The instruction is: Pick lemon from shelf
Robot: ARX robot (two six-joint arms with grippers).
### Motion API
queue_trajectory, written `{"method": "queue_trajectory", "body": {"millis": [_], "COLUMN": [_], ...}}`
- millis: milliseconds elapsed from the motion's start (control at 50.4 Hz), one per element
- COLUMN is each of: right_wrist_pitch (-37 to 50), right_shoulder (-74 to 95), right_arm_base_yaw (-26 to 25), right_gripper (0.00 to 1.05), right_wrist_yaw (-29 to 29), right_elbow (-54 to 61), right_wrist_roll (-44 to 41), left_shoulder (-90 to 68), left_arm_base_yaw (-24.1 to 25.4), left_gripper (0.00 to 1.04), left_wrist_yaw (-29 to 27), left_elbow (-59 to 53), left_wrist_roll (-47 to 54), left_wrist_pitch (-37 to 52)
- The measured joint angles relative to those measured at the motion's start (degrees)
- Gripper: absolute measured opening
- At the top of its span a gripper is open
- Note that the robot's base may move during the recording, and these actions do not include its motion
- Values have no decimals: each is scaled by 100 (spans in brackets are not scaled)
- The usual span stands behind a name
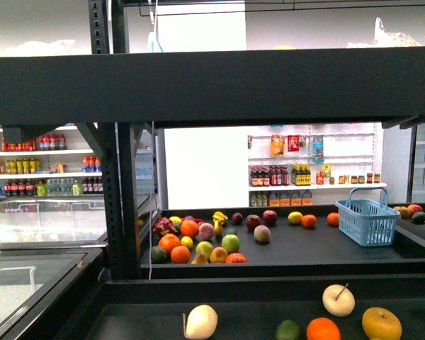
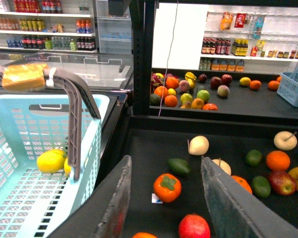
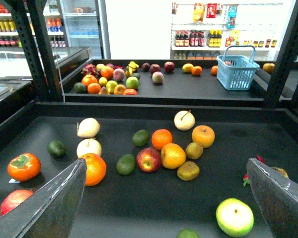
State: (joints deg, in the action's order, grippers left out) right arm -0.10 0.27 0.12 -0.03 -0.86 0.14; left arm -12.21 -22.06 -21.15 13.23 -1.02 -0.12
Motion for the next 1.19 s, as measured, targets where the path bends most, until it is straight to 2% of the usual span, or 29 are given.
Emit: {"method": "queue_trajectory", "body": {"millis": [60, 218, 298, 377, 437, 1012, 1191], "right_wrist_pitch": [0, 0, 0, 0, 0, 0, 0], "right_shoulder": [0, 0, 0, 0, 0, 0, 0], "right_arm_base_yaw": [0, 0, 0, 0, 0, 0, 0], "right_gripper": [97, 97, 97, 97, 97, 97, 97], "right_wrist_yaw": [0, 0, 0, -2, 4, 0, 0], "right_elbow": [0, 0, 0, 0, 0, 0, 0], "right_wrist_roll": [0, 0, 0, 0, 2, 0, 0], "left_shoulder": [280, 575, 708, 813, 852, 1189, 1189], "left_arm_base_yaw": [306, 929, 1235, 1860, 2131, 2177, 2177], "left_gripper": [30, 2, 2, 2, 2, 3, 33], "left_wrist_yaw": [321, 914, 1185, 1974, 2011, 2100, 2098], "left_elbow": [-431, -682, -780, -868, -909, -1252, -1252], "left_wrist_roll": [15, 11, 35, 46, 44, 48, 55], "left_wrist_pitch": [24, 20, 15, -22, -24, -11, -11]}}
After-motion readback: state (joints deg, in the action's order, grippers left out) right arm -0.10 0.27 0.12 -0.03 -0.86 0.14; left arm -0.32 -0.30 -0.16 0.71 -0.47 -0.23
